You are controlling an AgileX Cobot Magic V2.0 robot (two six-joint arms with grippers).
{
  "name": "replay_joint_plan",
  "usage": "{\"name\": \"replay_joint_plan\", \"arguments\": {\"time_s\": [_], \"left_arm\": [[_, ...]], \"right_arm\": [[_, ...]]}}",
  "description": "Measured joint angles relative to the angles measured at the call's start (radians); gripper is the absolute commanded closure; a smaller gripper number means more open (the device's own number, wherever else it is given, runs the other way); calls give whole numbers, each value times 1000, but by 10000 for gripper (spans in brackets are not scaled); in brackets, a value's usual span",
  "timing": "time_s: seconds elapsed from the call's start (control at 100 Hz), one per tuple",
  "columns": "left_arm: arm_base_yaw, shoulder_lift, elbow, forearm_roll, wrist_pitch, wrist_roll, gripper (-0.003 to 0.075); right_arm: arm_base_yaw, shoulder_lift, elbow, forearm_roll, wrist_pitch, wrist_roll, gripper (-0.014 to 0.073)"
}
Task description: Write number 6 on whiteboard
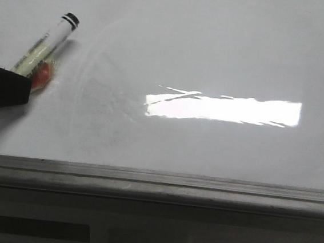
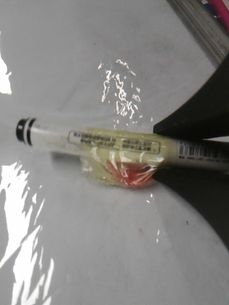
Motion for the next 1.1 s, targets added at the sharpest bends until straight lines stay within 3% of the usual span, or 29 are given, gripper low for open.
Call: {"name": "replay_joint_plan", "arguments": {"time_s": [0.23,0.49,0.85,0.91,0.98,1.101], "left_arm": [[-2,2,0,9,-3,0,741],[-97,-19,-40,133,67,-2,741],[-200,-26,-168,320,131,-2,741],[-204,-26,-172,365,140,0,741],[-204,-26,-175,394,144,0,741],[-205,-26,-176,424,146,0,741]], "right_arm": [[9,0,-9,0,12,0,657],[130,0,-95,2,87,-14,657],[334,182,-186,187,91,-312,652],[370,233,-210,216,91,-333,619],[423,290,-242,235,91,-340,524],[544,383,-300,244,84,-346,274]]}}
